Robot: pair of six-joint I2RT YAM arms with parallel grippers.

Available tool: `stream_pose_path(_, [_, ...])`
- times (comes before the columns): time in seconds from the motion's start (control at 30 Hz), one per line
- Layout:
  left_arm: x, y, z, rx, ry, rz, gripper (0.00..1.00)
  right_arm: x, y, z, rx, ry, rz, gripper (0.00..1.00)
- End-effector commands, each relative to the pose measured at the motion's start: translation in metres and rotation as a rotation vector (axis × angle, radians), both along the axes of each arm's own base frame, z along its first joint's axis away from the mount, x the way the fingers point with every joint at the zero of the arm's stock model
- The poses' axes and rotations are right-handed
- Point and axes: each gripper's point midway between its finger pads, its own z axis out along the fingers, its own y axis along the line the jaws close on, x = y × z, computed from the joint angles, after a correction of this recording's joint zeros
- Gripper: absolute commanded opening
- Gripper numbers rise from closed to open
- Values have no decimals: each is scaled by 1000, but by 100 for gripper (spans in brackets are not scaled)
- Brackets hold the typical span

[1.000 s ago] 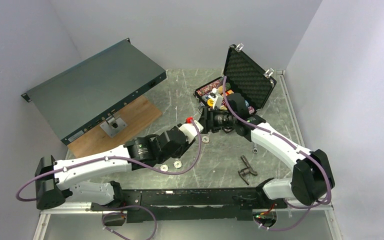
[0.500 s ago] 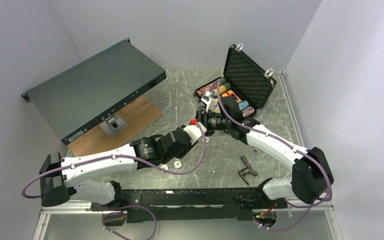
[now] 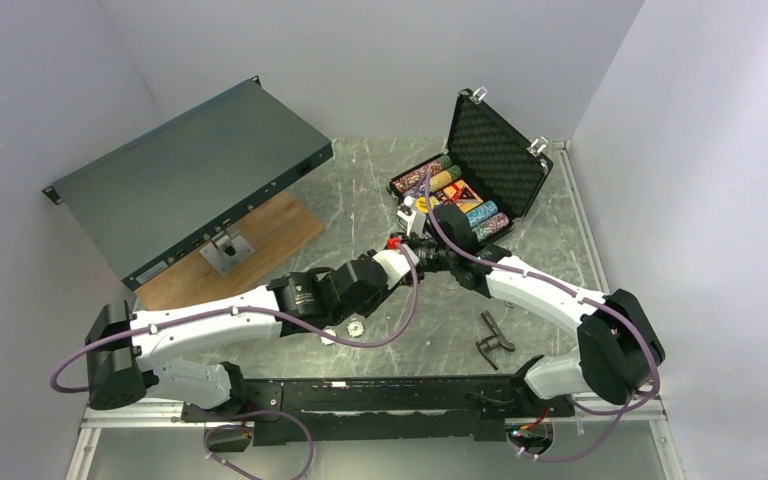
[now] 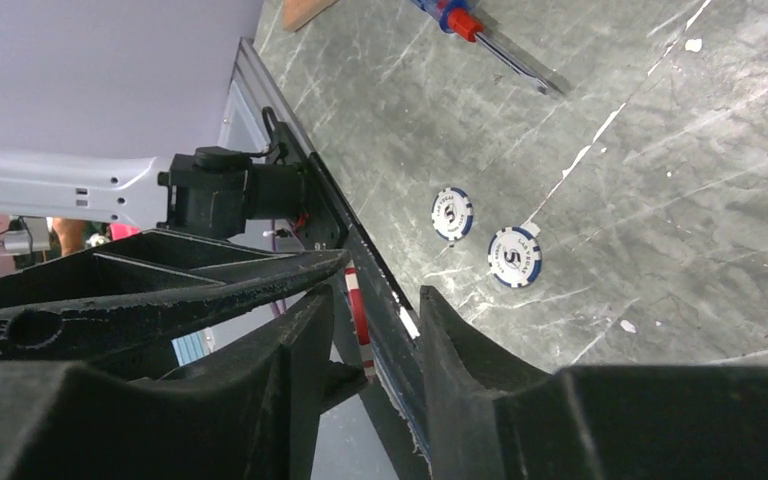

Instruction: Pack up texas hold em set

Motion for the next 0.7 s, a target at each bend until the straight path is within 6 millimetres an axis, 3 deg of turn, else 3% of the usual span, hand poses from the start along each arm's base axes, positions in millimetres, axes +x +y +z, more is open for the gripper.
stream_pose_path(0.0, [4, -13, 23, -61, -31, -11, 17, 0, 7, 6, 42, -28, 2, 36])
stream_pose_path(0.27, [6, -11, 23, -52, -40, -2, 20, 4, 7, 5, 46, -28, -22, 0])
stream_pose_path(0.33, [7, -7, 25, -48, -49, 10, 32, 8, 4, 1, 17, -51, -42, 0])
stream_pose_path(0.5, [5, 7, 47, -77, -60, 38, 74, 43, -14, -15, -161, -152, -165, 0])
stream_pose_path(0.67, [2, 43, 83, -131, -89, 88, 99, 108, -47, -21, -426, -287, -384, 0])
